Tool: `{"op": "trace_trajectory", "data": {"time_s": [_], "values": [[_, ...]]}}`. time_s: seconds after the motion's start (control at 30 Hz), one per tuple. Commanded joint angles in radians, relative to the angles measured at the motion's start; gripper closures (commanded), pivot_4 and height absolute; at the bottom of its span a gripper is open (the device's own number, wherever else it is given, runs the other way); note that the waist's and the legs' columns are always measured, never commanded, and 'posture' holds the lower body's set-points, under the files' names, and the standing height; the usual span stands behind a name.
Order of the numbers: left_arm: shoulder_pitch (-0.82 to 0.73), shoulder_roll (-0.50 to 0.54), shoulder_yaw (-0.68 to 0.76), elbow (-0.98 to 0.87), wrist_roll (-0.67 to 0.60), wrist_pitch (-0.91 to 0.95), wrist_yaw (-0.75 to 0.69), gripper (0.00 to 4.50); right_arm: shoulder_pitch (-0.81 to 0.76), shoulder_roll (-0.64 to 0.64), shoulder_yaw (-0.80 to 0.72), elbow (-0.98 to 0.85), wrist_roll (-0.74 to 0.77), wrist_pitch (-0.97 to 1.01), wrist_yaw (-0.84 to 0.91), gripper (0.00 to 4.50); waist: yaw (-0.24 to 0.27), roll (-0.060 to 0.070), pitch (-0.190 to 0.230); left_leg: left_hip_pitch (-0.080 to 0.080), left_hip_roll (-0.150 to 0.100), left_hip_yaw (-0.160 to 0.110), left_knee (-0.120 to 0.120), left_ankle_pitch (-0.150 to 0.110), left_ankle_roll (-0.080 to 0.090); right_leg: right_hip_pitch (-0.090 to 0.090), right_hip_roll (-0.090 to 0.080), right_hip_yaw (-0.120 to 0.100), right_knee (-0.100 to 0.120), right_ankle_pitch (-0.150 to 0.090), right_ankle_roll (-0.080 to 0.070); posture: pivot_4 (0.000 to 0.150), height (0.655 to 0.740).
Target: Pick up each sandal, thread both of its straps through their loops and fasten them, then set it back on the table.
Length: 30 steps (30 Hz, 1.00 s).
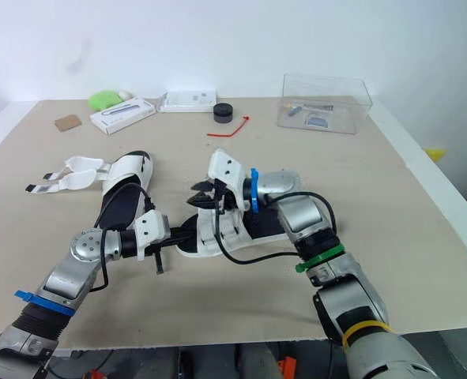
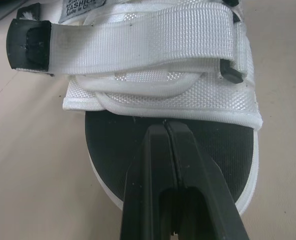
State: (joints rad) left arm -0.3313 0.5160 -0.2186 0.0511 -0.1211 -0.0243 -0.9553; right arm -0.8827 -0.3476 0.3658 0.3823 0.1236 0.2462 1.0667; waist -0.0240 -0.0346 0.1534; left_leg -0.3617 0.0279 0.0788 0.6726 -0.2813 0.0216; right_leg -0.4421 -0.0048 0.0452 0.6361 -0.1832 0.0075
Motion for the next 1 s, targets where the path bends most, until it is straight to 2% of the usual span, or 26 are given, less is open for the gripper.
{"op": "trace_trajectory", "data": {"time_s": [0.03, 0.27, 0.53, 0.6, 0.73, 0.8, 0.83, 1.0], "values": [[0.025, 0.010, -0.017, 0.015, 0.021, 0.013, -0.007, 4.50, -0.078, -0.027, 0.082, 0.134, -0.125, -0.019, 0.052, 3.22, -0.001, 0.000, 0.000, 0.000, 0.000, 0.000, 0.000, 0.000, 0.000, 0.000, 0.000, 0.000, 0.000, 0.000, 0.000, 0.150, 0.7400], [0.028, 0.009, -0.023, 0.014, 0.023, 0.012, -0.005, 4.50, -0.109, -0.029, 0.036, 0.149, -0.122, -0.030, 0.078, 3.22, 0.000, 0.000, 0.000, 0.001, 0.000, 0.000, 0.000, 0.000, 0.000, 0.001, 0.000, 0.000, 0.000, 0.000, 0.000, 0.150, 0.7400], [0.013, 0.021, -0.011, 0.016, 0.017, 0.012, -0.017, 4.50, -0.178, -0.068, -0.201, 0.112, 0.014, 0.022, 0.023, 3.22, 0.000, 0.000, 0.000, -0.001, 0.000, 0.000, 0.000, 0.000, 0.000, -0.001, -0.001, 0.000, 0.000, 0.000, 0.000, 0.150, 0.7400], [0.014, 0.021, -0.009, 0.009, 0.015, 0.013, -0.018, 4.50, -0.155, -0.094, -0.249, 0.092, 0.058, 0.041, 0.050, 2.71, 0.000, 0.000, 0.000, -0.001, 0.000, -0.001, -0.001, 0.000, 0.000, -0.001, -0.001, 0.000, -0.001, 0.000, -0.001, 0.150, 0.7400], [0.022, 0.018, -0.010, -0.008, 0.013, 0.018, -0.018, 4.50, -0.051, -0.169, -0.293, 0.017, 0.135, 0.072, 0.158, 1.31, 0.001, 0.000, 0.000, -0.002, 0.000, -0.003, -0.002, -0.001, 0.000, 0.000, -0.001, -0.001, -0.002, -0.001, -0.001, 0.150, 0.7400], [0.030, 0.016, -0.010, -0.023, 0.007, 0.022, -0.018, 4.50, 0.009, -0.209, -0.301, -0.007, 0.167, 0.081, 0.223, 0.24, 0.001, 0.001, 0.000, -0.004, 0.001, -0.003, -0.002, -0.001, 0.001, -0.001, 0.000, -0.001, -0.003, -0.001, -0.001, 0.150, 0.7400], [0.034, 0.016, -0.010, -0.033, 0.001, 0.026, -0.020, 4.50, 0.038, -0.234, -0.294, 0.012, 0.158, 0.051, 0.253, 0.04, 0.001, 0.001, 0.001, -0.004, 0.000, -0.003, -0.002, -0.002, 0.002, -0.001, -0.001, -0.001, -0.004, -0.001, -0.001, 0.150, 0.7400], [0.047, 0.019, -0.006, -0.061, -0.014, 0.038, -0.028, 4.50, 0.079, -0.289, -0.228, 0.196, 0.045, -0.192, 0.324, 0.04, -0.002, 0.002, 0.001, -0.005, 0.000, -0.001, -0.001, -0.003, 0.003, -0.002, -0.001, -0.001, -0.006, 0.000, 0.001, 0.150, 0.7400]]}}
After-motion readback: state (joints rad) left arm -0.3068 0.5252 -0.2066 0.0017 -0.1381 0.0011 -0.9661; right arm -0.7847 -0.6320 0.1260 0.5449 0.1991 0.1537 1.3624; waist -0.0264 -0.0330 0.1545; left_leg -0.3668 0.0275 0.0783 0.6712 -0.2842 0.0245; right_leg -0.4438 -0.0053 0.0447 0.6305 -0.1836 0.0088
